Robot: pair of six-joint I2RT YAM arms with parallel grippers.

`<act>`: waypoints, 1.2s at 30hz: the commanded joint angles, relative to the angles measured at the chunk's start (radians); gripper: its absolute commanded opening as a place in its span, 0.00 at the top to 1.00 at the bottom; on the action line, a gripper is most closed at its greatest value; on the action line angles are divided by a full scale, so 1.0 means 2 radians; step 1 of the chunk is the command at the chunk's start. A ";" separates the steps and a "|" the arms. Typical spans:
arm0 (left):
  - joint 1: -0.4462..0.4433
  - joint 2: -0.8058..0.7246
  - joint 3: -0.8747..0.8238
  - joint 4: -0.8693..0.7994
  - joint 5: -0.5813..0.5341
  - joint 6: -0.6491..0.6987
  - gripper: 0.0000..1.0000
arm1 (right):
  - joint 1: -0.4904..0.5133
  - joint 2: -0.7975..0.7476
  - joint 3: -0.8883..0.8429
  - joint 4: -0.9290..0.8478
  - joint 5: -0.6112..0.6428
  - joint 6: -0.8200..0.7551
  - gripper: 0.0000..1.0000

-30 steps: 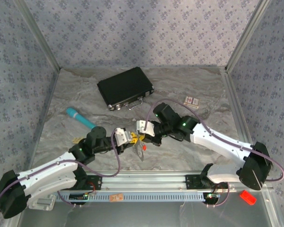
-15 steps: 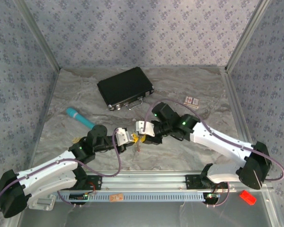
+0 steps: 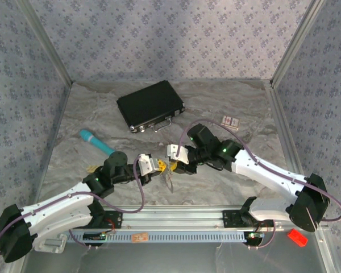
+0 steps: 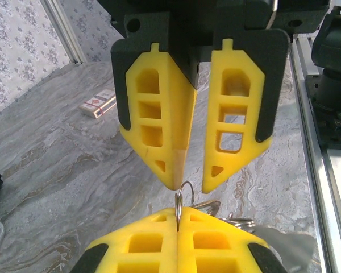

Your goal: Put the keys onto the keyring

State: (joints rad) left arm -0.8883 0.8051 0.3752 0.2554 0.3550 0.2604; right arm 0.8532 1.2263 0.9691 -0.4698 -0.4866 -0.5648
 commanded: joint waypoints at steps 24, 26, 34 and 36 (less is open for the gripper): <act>0.002 0.005 -0.029 0.119 0.028 -0.048 1.00 | -0.008 -0.021 -0.026 0.038 -0.023 0.014 0.76; 0.002 0.006 -0.032 0.127 0.027 -0.053 1.00 | -0.009 -0.025 -0.029 0.045 -0.031 0.019 0.75; 0.002 0.010 -0.035 0.143 0.025 -0.063 1.00 | -0.008 -0.012 -0.031 0.071 -0.038 0.034 0.75; 0.002 0.011 -0.036 0.144 0.025 -0.064 1.00 | -0.009 -0.008 -0.031 0.074 -0.036 0.035 0.76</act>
State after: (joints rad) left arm -0.8883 0.8288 0.3038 0.4629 0.3790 0.1513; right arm 0.8391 1.1973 0.9134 -0.3492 -0.5396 -0.5190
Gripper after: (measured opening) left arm 0.043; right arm 0.243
